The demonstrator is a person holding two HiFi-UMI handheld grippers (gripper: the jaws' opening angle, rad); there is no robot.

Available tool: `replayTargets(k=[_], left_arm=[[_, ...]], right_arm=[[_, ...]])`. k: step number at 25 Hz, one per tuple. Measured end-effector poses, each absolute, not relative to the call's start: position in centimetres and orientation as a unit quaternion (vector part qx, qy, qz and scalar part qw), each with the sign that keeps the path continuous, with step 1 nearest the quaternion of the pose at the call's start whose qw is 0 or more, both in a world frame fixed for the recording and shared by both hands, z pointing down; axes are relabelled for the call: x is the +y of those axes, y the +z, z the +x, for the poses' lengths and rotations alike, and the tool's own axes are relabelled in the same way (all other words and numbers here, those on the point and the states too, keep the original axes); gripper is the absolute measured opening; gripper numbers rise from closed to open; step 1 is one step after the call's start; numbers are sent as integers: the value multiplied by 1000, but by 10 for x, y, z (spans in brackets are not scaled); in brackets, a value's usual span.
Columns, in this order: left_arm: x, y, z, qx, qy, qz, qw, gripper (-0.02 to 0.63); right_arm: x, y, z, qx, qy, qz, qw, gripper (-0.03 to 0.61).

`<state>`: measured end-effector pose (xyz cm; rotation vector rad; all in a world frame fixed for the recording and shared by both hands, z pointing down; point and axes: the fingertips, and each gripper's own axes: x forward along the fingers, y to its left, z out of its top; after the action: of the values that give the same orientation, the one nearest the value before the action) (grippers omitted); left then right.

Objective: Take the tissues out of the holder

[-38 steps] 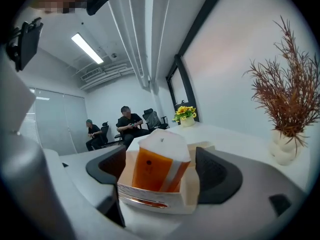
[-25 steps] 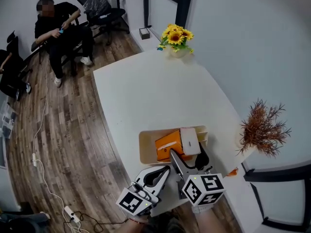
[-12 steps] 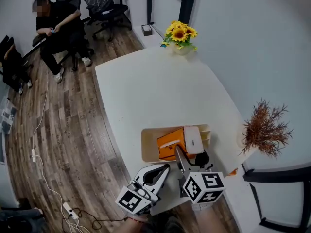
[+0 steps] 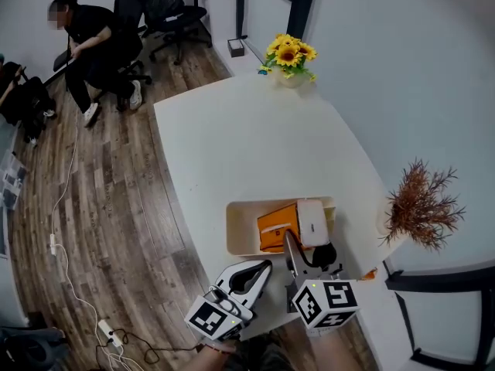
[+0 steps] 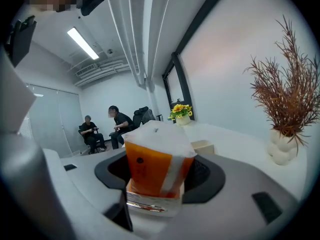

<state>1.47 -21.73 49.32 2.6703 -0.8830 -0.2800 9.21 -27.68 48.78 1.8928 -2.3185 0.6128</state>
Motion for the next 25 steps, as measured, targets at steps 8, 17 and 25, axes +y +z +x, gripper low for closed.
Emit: replayTargets(k=[8, 17, 25], left_arm=[[-216, 485, 15, -306, -97, 935, 151, 7], [-214, 475, 19, -301, -101, 937, 146, 7], [-213, 466, 19, -299, -104, 938, 142, 8]], right_arm=[[-275, 472, 89, -766, 189, 614, 38, 278], [-274, 457, 92, -769, 170, 615, 39, 278], [-272, 444, 90, -771, 157, 616, 35, 278]])
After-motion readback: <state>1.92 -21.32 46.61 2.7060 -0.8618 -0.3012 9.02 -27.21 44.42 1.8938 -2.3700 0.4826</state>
